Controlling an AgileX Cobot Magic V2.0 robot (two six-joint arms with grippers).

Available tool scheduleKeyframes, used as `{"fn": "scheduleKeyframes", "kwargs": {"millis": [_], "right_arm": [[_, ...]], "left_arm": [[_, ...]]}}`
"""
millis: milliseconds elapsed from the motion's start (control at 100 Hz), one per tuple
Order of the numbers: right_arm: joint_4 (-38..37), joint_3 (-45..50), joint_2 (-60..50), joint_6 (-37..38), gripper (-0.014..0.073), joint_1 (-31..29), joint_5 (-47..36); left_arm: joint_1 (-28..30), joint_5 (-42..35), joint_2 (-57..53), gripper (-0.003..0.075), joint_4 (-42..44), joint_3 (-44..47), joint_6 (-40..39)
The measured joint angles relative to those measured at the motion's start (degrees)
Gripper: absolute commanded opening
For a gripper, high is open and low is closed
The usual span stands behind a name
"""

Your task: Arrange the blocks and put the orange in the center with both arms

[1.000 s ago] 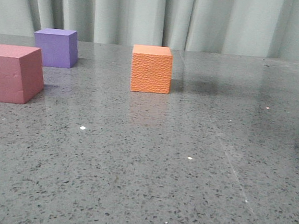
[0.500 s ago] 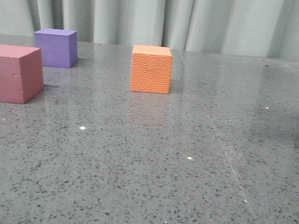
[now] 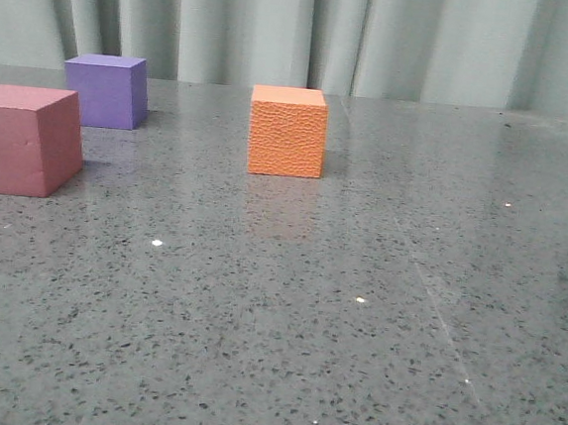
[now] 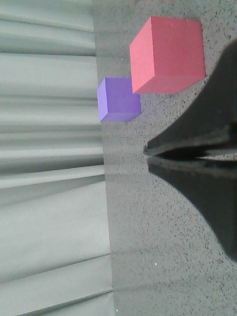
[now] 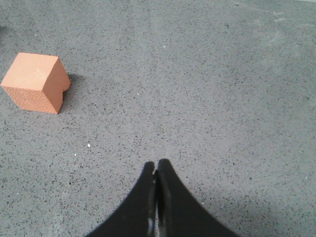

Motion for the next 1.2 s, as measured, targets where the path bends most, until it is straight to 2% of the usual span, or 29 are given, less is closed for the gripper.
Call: {"fn": "scheduleKeyframes", "kwargs": {"millis": [440,670,820,1000,1090,1200], "right_arm": [[-1.1,0.7,-0.1,0.1,-0.0067,0.0,-0.2],[-4.9,9.6,-5.0,0.5,-0.0067,-1.5,-6.9],[-4.1,18.5,-12.2,2.1,-0.0067,-7.0,-12.9],[1.7,29.3,-21.7,1.7,-0.0067,-16.9,-20.0],[6.6,34.4,-26.7,-2.1,-0.0067,-21.4,-25.0],[14.5,40.3,-32.7,-11.7,-0.0067,-26.3,-32.8]], "left_arm": [[0.0,0.0,0.0,-0.0019,0.0,0.0,0.0],[0.0,0.0,0.0,-0.0019,0.0,0.0,0.0],[0.0,0.0,0.0,-0.0019,0.0,0.0,0.0],[0.0,0.0,0.0,-0.0019,0.0,0.0,0.0],[0.0,0.0,0.0,-0.0019,0.0,0.0,0.0],[0.0,0.0,0.0,-0.0019,0.0,0.0,0.0]]}}
